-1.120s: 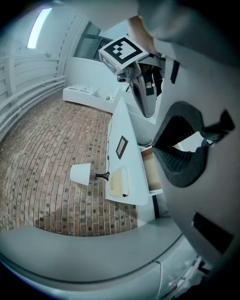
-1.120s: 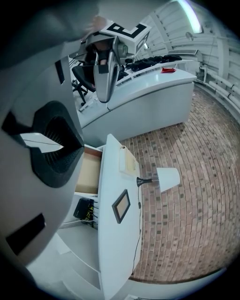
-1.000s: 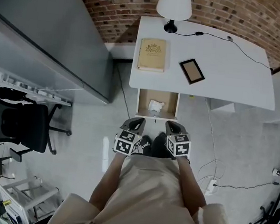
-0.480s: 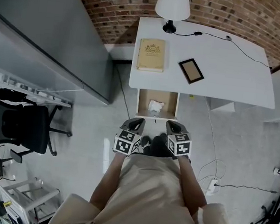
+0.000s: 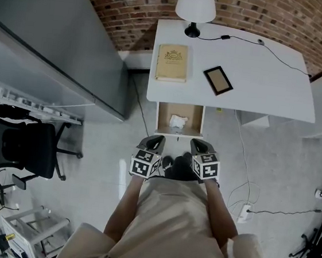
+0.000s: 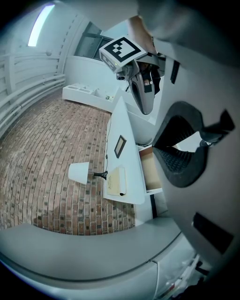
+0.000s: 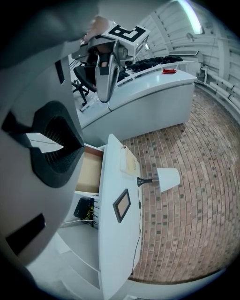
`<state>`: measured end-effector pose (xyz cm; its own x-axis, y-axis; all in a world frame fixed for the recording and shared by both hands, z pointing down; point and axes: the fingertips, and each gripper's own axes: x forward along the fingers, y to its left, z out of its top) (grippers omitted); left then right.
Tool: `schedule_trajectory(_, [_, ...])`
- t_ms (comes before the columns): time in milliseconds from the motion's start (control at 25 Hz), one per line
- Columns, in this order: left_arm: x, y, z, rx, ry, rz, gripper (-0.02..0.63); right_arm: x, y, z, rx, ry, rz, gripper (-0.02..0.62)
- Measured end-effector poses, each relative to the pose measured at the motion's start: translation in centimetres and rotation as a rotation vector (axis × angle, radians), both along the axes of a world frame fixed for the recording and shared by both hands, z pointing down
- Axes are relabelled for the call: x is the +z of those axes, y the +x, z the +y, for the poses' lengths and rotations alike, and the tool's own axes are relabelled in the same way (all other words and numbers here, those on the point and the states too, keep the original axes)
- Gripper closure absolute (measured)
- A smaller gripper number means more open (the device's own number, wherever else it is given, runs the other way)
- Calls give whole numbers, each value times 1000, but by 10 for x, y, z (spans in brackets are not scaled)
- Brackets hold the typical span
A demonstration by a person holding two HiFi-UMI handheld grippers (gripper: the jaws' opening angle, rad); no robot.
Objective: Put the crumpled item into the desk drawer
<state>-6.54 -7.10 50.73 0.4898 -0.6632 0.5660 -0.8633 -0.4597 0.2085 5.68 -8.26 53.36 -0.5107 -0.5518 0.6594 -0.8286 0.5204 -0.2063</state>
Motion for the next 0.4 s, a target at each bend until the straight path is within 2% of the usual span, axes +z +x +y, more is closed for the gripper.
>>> schedule_trajectory(400, [1, 3, -4, 10, -2, -2, 589, -2, -1, -4, -12, 4, 3, 571])
